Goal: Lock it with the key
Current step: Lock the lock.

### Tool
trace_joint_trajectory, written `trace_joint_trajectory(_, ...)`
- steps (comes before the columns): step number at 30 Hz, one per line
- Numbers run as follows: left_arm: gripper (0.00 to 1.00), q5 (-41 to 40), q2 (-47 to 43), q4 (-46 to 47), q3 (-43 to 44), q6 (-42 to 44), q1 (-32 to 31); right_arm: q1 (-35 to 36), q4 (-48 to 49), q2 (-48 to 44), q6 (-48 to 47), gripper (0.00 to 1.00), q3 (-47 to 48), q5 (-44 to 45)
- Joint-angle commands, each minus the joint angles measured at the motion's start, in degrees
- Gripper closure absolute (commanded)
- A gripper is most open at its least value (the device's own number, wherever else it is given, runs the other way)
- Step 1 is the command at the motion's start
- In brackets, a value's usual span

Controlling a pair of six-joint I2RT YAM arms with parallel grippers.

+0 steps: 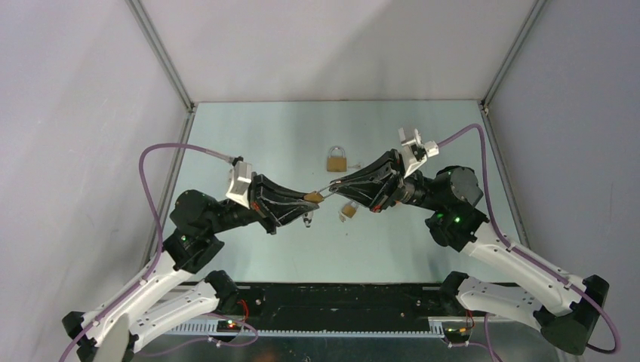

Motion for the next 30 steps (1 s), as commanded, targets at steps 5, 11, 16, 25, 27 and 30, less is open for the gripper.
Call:
trace_joint_trajectory(5,1.00,10.1,3.4,-1.2,2.7,1.8,-0.8,3.4,2.7,4.0,-1.7,1.00,-2.0,1.6)
trace_joint_trajectory(11,1.00,4.4,1.4,-1.4,2.3,2.5,-0.7,3.9,2.6,4.8,-1.7,1.00,-4.7,0.0)
trace_joint_trajectory(16,1.00,-0.1,-0.4,-1.3,1.4,3.7,-0.7,4.1,2.3,4.6,-0.7,1.00,-8.8,-1.4)
trace_joint_trajectory(25,1.00,-8.2,-0.3,1.3,1.3,3.0,-0.7,6.6,8.2,8.5,2.0,1.00,-14.2,-2.0)
trace_joint_trajectory(27,1.00,-9.9,-0.1,2.6,1.1,2.7,-0.7,7.4,10.7,10.2,3.2,1.00,-14.9,-1.6)
trace_joint_trajectory(30,1.00,-10.8,0.4,3.7,1.3,2.4,-0.7,8.8,14.7,12.5,5.2,1.00,-16.0,-0.8)
